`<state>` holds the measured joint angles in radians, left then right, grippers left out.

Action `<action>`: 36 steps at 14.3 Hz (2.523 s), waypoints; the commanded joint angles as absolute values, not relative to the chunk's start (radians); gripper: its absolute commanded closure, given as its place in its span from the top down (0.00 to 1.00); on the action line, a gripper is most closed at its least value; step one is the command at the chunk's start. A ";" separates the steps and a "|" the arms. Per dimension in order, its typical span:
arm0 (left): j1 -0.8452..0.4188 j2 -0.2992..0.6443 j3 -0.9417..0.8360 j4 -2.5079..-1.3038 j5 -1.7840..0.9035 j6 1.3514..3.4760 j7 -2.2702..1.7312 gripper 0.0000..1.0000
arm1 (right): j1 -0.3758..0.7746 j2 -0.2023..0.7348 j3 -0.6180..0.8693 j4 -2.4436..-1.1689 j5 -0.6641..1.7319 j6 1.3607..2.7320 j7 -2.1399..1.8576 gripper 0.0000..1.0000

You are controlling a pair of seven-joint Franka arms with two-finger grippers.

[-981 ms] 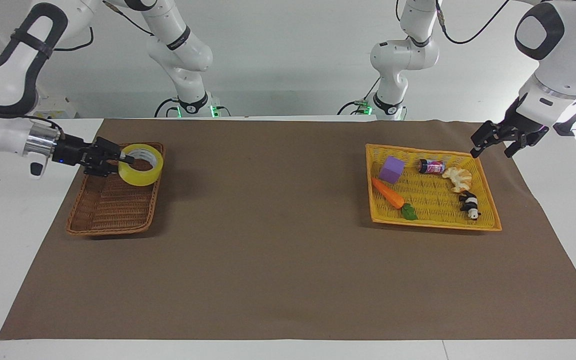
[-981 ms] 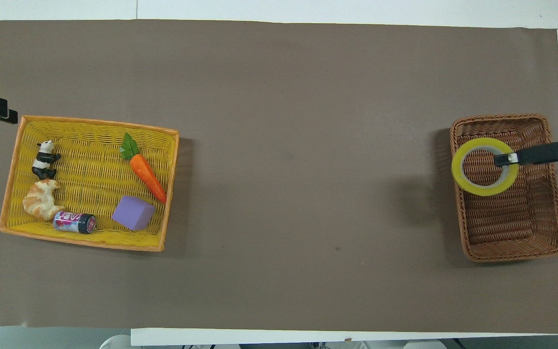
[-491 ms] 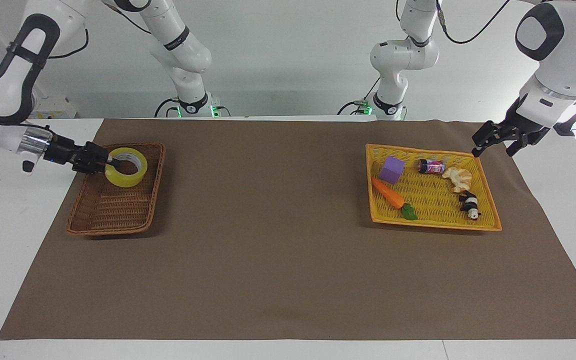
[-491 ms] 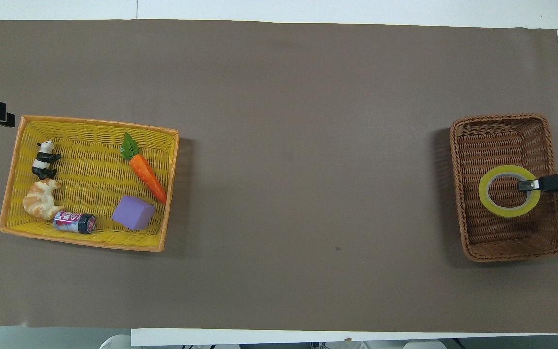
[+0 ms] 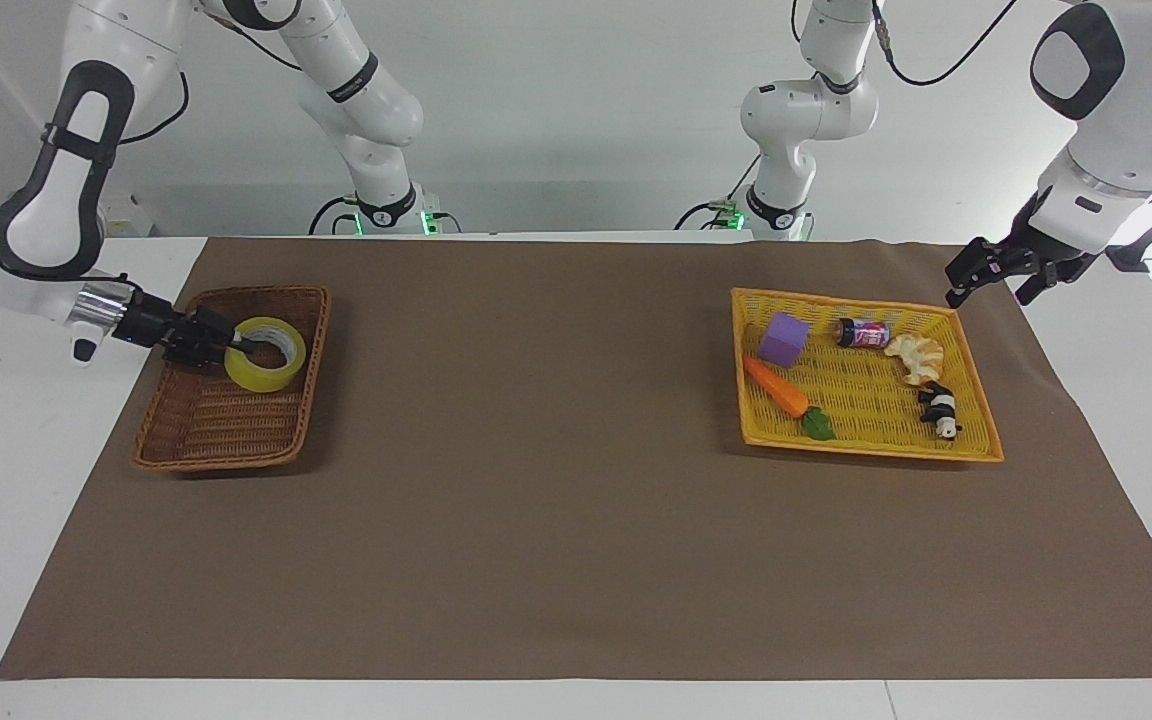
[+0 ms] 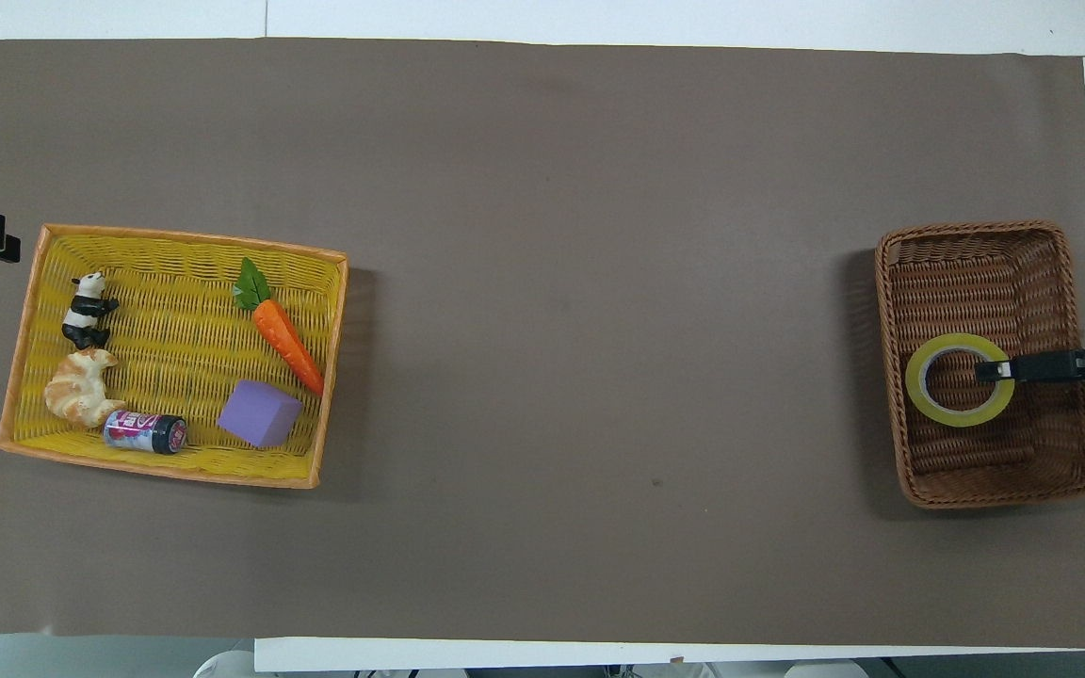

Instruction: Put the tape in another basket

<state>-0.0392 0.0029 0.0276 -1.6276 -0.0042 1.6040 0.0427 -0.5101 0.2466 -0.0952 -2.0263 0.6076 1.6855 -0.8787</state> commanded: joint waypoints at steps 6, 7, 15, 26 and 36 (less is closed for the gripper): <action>-0.028 -0.021 0.018 -1.635 0.025 1.583 0.051 0.99 | -0.477 0.218 -0.091 -2.000 0.523 1.704 -0.904 1.00; -0.028 -0.021 0.018 -1.635 0.025 1.585 0.052 0.99 | -0.476 0.200 -0.087 -1.999 0.515 1.706 -0.896 1.00; -0.029 -0.021 0.018 -1.635 0.025 1.585 0.052 0.99 | -0.322 0.049 -0.081 -1.867 0.260 1.698 -0.746 1.00; -0.029 -0.023 0.018 -1.635 0.025 1.585 0.052 0.99 | -0.097 -0.018 -0.083 -1.500 0.009 1.252 -0.163 1.00; 0.065 -0.026 0.028 -1.638 0.032 1.594 0.054 0.99 | 0.006 -0.020 -0.150 -1.531 -0.034 1.373 -0.097 1.00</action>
<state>0.0739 -0.0076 0.0377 -1.6276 0.0184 1.5985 0.0553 -0.0192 -0.0127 -0.1341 -1.5202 -0.0104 1.3481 -0.1194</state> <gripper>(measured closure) 0.004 0.000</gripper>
